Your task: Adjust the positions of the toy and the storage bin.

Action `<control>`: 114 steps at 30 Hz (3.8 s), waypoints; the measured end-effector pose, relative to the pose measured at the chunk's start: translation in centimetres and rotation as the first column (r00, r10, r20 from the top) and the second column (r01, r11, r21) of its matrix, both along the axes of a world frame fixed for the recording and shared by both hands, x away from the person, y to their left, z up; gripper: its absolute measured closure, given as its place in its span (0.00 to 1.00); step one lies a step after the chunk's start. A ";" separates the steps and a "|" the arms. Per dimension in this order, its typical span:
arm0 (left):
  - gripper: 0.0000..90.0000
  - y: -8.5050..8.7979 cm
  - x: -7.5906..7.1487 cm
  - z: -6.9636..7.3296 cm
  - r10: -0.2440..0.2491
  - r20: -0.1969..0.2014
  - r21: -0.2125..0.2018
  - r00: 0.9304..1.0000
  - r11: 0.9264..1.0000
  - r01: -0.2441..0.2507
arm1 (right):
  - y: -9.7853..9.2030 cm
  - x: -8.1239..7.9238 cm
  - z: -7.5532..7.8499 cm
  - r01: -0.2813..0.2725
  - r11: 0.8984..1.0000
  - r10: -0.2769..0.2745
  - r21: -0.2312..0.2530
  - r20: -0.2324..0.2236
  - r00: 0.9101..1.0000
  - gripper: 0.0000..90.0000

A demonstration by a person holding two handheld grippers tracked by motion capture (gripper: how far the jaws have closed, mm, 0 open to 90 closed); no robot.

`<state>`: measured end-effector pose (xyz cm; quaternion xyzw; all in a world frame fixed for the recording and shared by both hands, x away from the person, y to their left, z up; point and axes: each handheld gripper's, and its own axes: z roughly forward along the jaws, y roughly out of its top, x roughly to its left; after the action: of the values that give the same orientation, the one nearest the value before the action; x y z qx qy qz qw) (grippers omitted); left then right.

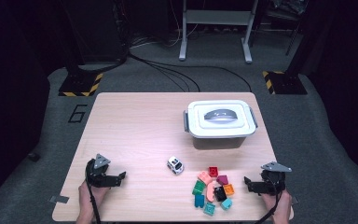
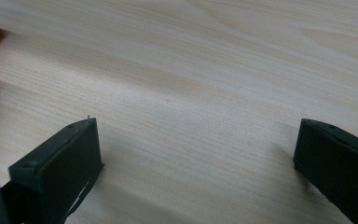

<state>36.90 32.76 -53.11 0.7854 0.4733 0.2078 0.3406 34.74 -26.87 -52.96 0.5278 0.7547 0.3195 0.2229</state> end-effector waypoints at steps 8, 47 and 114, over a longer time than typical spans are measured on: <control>0.04 0.0 0.2 0.0 0.002 -0.006 0.000 1.000 1.000 -0.002 | -0.1 0.2 0.0 0.012 1.000 -0.012 -0.001 -0.002 1.000 0.00; 0.00 -6.2 1.0 3.4 -0.078 0.019 0.007 0.997 0.997 0.078 | 0.0 0.3 0.0 0.025 1.000 -0.025 0.005 -0.001 1.000 0.00; 0.27 -20.4 3.2 1.0 -0.333 -0.033 0.032 0.942 0.942 0.334 | -0.1 0.3 0.0 0.007 1.000 -0.007 -0.008 0.009 1.000 0.01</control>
<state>40.12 12.32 -52.12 0.8630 0.3345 0.1451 0.3497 35.00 -26.95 -52.95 0.5282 0.7532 0.3181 0.2294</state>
